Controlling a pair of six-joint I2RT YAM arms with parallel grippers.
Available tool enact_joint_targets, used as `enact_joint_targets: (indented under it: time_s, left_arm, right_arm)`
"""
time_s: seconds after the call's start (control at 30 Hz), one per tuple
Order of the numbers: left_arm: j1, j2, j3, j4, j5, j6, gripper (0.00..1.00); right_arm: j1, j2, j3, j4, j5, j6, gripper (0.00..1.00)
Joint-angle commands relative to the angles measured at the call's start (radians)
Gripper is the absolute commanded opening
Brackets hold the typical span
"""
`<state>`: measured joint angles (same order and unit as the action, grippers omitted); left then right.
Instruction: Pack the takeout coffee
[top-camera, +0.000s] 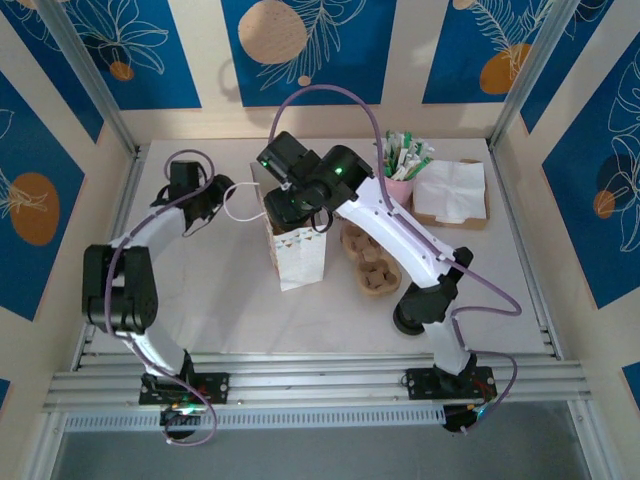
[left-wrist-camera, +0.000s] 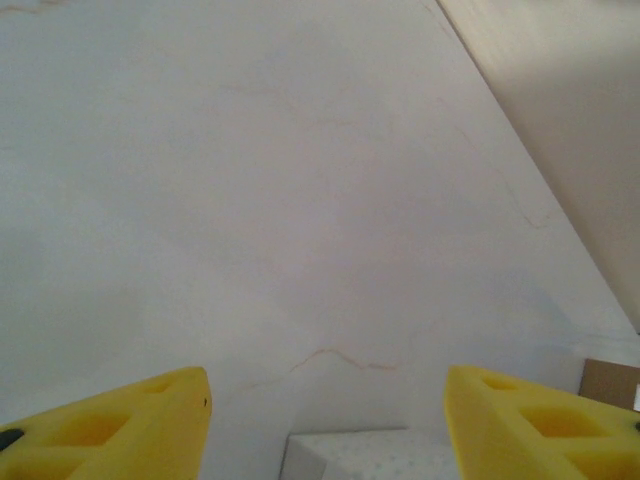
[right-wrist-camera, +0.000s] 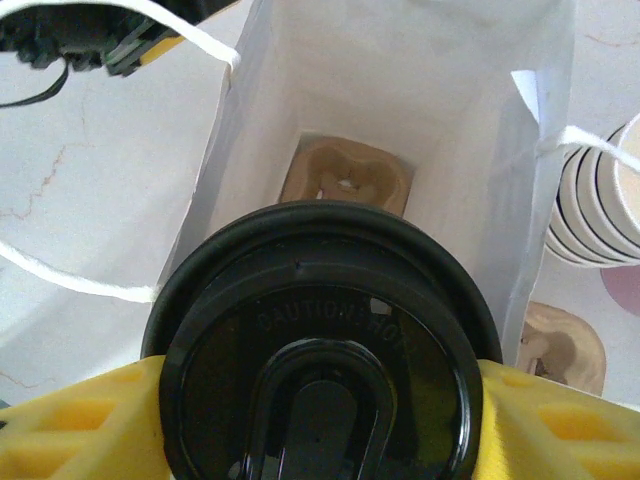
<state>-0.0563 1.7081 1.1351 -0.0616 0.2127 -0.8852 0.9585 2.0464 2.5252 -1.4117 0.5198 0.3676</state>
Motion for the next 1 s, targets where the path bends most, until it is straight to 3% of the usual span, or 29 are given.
enact_joint_targets:
  time_s: [0.0,0.4,0.97]
  left_arm:
    - [0.007,0.072,0.068,0.118,0.136,0.002,0.62]
    - [-0.021,0.181,0.109,0.209,0.402,0.002,0.62]
    - [-0.057,-0.001,-0.143,0.323,0.389,-0.014,0.63]
  right_arm:
    - [0.009,0.016,0.028,-0.042,0.003,0.042,0.58]
    - [0.014,0.045,0.029,-0.046,-0.025,0.059,0.58]
    - [-0.020,0.067,0.024,-0.126,-0.036,0.028,0.59]
